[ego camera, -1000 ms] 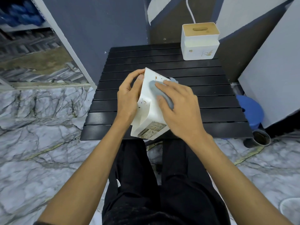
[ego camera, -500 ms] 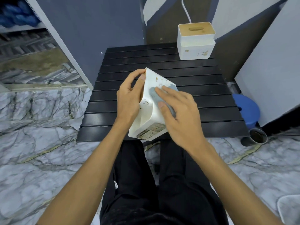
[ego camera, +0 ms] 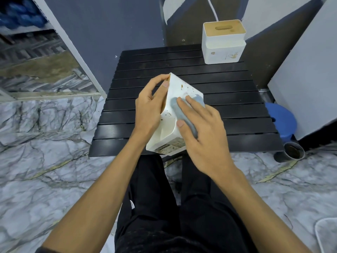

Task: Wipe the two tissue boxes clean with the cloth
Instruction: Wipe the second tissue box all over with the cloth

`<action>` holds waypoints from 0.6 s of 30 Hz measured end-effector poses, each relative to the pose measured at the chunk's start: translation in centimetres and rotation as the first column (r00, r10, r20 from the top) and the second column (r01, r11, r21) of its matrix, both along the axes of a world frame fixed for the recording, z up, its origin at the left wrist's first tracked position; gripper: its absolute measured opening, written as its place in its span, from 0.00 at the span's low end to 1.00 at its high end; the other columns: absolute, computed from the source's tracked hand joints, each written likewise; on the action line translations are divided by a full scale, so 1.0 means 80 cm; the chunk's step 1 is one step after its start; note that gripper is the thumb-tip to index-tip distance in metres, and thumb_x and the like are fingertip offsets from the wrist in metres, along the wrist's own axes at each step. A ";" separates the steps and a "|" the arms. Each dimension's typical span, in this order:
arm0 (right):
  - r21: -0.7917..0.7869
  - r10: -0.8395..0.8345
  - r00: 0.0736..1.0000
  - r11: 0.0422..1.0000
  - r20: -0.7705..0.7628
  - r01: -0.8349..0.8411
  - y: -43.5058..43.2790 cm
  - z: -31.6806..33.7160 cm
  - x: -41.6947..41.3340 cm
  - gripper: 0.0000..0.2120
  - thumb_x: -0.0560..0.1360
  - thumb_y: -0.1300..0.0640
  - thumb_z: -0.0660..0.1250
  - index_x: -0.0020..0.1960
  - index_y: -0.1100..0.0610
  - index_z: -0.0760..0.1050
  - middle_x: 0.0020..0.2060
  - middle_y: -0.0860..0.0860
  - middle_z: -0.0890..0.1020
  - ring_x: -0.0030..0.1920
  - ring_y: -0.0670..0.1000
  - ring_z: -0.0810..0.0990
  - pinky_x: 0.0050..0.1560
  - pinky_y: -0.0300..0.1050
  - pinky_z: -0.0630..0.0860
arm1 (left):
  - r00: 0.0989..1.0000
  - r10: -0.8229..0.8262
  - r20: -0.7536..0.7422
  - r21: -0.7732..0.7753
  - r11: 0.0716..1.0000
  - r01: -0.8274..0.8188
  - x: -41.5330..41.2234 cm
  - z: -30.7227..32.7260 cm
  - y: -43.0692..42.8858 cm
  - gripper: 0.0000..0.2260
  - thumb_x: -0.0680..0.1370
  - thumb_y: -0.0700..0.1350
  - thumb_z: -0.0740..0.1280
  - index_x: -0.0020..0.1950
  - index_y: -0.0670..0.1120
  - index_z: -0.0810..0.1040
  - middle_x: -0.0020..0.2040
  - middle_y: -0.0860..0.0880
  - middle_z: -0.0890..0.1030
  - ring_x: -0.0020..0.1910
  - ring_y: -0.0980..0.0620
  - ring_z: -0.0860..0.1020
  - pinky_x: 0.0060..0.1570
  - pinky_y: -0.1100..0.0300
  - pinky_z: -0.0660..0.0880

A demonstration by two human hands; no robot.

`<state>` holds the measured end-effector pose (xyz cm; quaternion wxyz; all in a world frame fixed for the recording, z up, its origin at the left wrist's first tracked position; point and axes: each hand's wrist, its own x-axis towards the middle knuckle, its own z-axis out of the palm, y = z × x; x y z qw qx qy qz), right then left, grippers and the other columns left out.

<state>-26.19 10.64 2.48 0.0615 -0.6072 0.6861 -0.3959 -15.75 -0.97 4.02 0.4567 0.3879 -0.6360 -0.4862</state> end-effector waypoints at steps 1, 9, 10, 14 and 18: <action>-0.011 0.001 1.000 1.000 -0.011 -0.001 0.003 0.001 0.004 0.22 0.81 0.45 0.53 0.74 0.48 0.68 0.73 0.44 0.68 0.71 0.51 0.65 0.72 0.51 0.61 | 1.000 -0.005 0.012 -0.007 1.000 0.005 0.000 0.000 -0.001 0.10 0.83 0.47 0.63 0.62 0.48 0.80 0.51 0.55 0.83 0.45 0.53 0.78 0.48 0.49 0.77; 0.022 -0.091 0.980 0.996 0.179 0.089 -0.032 0.003 -0.022 0.20 0.80 0.47 0.55 0.71 0.43 0.70 0.74 0.46 0.67 0.71 0.51 0.65 0.69 0.47 0.62 | 0.999 -0.014 0.032 0.023 1.000 0.014 -0.006 0.002 0.000 0.09 0.83 0.48 0.64 0.61 0.52 0.80 0.44 0.54 0.83 0.39 0.51 0.77 0.41 0.49 0.76; 0.025 -0.097 0.975 0.995 0.201 0.094 -0.030 0.001 -0.025 0.20 0.80 0.47 0.55 0.71 0.43 0.70 0.74 0.46 0.67 0.71 0.50 0.65 0.68 0.45 0.62 | 0.999 -0.012 0.037 0.027 1.000 0.011 -0.007 0.003 0.001 0.09 0.83 0.49 0.64 0.61 0.53 0.80 0.45 0.55 0.83 0.39 0.53 0.77 0.41 0.50 0.76; -0.078 -0.094 0.983 0.991 0.158 0.107 -0.006 -0.004 -0.011 0.18 0.82 0.51 0.58 0.71 0.51 0.72 0.68 0.45 0.75 0.67 0.48 0.69 0.69 0.47 0.66 | 0.998 -0.017 0.055 0.046 0.999 0.014 -0.008 0.004 -0.001 0.09 0.82 0.50 0.64 0.61 0.56 0.80 0.46 0.52 0.84 0.40 0.51 0.77 0.42 0.50 0.75; -0.118 -0.043 0.995 0.992 0.094 0.054 -0.009 -0.002 -0.007 0.17 0.82 0.51 0.59 0.69 0.51 0.73 0.67 0.47 0.76 0.66 0.50 0.70 0.67 0.52 0.68 | 0.998 -0.052 0.031 0.043 0.998 0.051 -0.006 0.004 -0.002 0.10 0.83 0.48 0.64 0.63 0.52 0.80 0.49 0.52 0.84 0.43 0.51 0.78 0.44 0.51 0.75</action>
